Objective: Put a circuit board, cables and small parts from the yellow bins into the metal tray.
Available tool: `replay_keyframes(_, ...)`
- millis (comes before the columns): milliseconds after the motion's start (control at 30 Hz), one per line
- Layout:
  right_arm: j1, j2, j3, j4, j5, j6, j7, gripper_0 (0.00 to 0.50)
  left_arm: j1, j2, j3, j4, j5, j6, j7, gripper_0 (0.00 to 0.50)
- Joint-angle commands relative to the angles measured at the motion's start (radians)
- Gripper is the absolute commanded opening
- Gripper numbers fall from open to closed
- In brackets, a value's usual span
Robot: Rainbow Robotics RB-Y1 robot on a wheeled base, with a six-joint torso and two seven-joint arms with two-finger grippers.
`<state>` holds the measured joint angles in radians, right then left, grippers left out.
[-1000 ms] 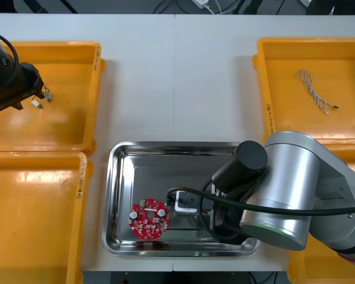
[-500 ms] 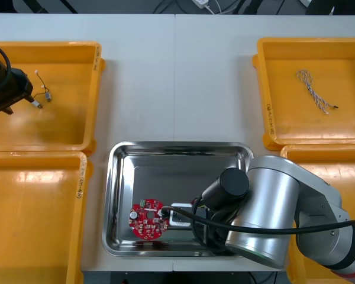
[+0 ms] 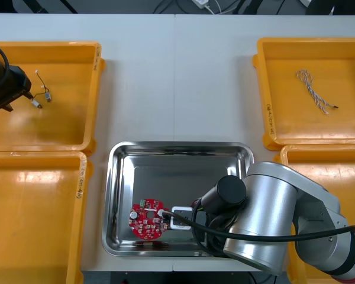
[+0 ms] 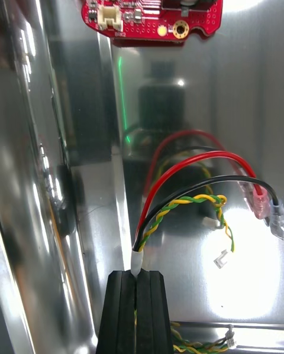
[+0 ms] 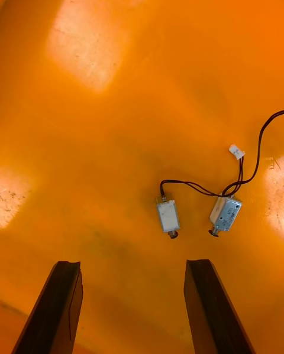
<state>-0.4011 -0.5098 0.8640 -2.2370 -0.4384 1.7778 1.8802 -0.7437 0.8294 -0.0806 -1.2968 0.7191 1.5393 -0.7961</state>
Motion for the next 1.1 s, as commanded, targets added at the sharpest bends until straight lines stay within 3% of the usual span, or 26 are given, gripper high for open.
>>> replay_keyframes(33,0.01,0.017,0.017,0.007,0.018,-0.012,0.022,0.0,-0.057,0.04,0.028,0.008,0.013,-0.022,-0.097,0.5)
replay_keyframes(500,0.01,0.017,0.018,0.007,0.014,-0.012,0.017,0.0,-0.057,0.007,0.027,0.048,0.005,-0.079,-0.115,0.5)
replay_keyframes(567,0.01,0.019,0.017,0.007,0.021,-0.012,0.016,0.03,-0.057,0.0,0.027,0.048,0.002,-0.08,-0.12,0.5)
replay_keyframes(600,0.01,0.019,0.018,0.007,0.024,-0.011,0.013,0.084,-0.057,-0.003,0.024,0.048,-0.001,-0.08,-0.123,0.5)
replay_keyframes(700,0.01,0.022,0.017,0.007,0.035,-0.011,0.013,0.387,-0.057,-0.006,-0.004,0.048,-0.01,-0.097,-0.124,0.5)
replay_keyframes(733,0.01,0.02,0.017,0.007,0.038,-0.011,0.011,0.443,-0.057,-0.006,-0.015,0.05,-0.012,-0.105,-0.124,0.5)
replay_keyframes(833,0.01,0.023,0.012,0.007,0.04,-0.011,0.008,0.5,-0.057,-0.007,-0.025,0.059,-0.007,-0.116,-0.123,0.5)
replay_keyframes(1100,0.01,0.027,-0.023,-0.004,0.023,0.005,0.007,0.5,-0.057,-0.021,-0.027,0.093,-0.007,-0.136,-0.134,0.5)
